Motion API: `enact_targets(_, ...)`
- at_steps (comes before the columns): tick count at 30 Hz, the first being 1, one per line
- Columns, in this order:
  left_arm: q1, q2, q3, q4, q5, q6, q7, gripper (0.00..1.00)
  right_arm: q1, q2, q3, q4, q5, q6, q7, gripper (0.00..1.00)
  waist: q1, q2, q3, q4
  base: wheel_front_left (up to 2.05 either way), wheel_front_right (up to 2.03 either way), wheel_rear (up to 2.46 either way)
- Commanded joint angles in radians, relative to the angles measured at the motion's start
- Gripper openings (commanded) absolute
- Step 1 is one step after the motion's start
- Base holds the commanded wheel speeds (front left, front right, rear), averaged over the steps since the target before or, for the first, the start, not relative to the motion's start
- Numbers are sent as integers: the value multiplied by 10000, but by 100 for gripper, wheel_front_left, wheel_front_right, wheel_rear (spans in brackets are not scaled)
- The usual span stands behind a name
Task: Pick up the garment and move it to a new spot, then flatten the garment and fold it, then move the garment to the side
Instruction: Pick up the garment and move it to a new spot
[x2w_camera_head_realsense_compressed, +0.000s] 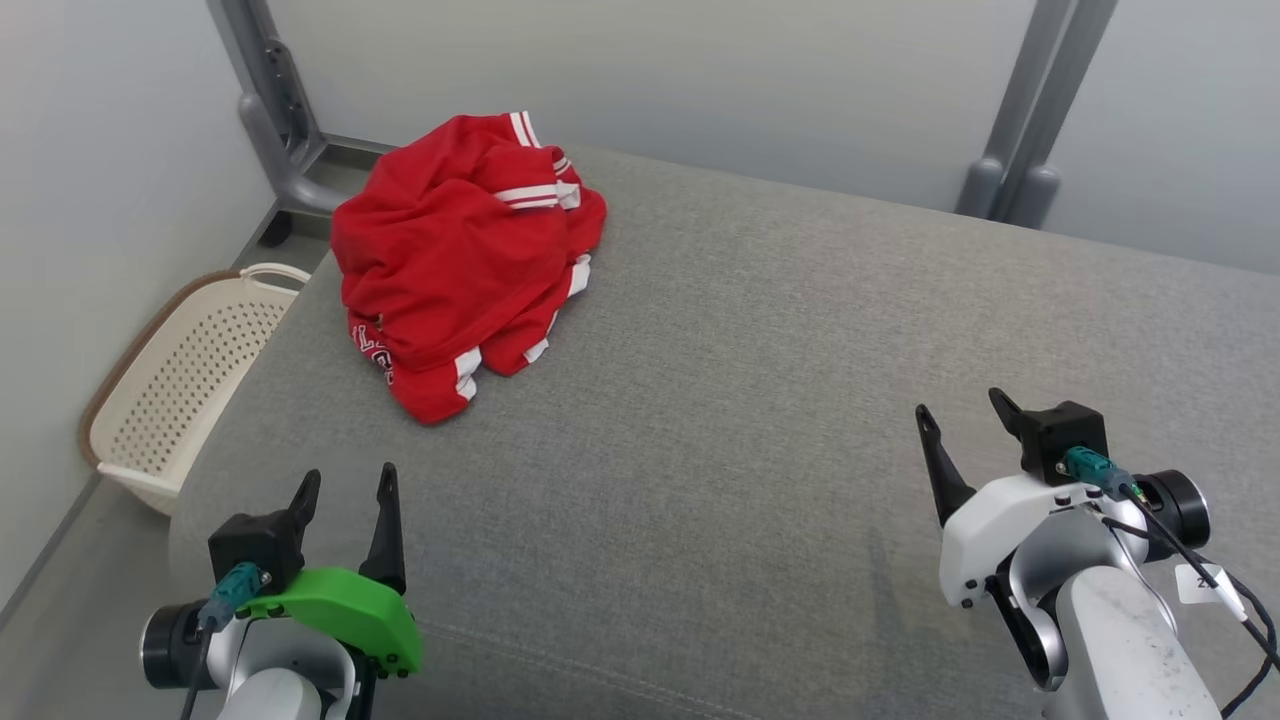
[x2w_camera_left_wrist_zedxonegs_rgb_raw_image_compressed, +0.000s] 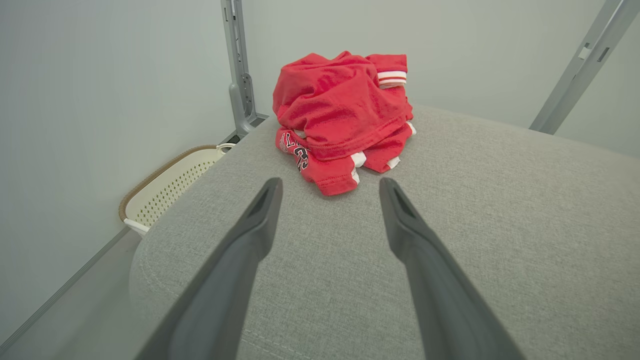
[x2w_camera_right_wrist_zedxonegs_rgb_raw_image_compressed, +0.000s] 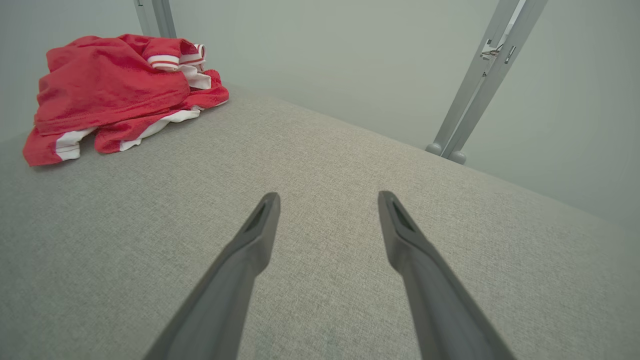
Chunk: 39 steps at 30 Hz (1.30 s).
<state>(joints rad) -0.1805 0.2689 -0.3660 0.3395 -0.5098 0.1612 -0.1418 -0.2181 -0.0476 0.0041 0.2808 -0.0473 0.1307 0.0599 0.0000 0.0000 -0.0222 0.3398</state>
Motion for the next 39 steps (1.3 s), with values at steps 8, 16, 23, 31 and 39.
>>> enact_targets(8,-635,-98,-167,200,-130,-199,168,100,-15,-52,-85,-222,-119,1,59,100,0,0,468,1205,0,0,0)
enact_targets(16,-2836,-585,-694,1481,-349,-1075,1391,100,-91,-52,59,-1020,-640,1,446,100,0,0,1262,1577,0,0,0)
enact_targets(23,-5361,-1217,-716,2967,-627,-1407,2363,100,-190,-55,473,-2181,-1117,-1,1091,100,0,0,2364,1072,0,0,0)
enact_targets(31,-7585,-1187,-542,4525,-771,-1351,3286,100,-510,-54,840,-3494,-1527,-1,1659,100,0,0,3845,253,0,0,0)
enact_targets(39,-8933,-1031,-338,5768,-903,-1386,3425,100,-669,-50,1095,-4421,-1880,-1,2027,100,0,0,4953,-194,0,0,0)
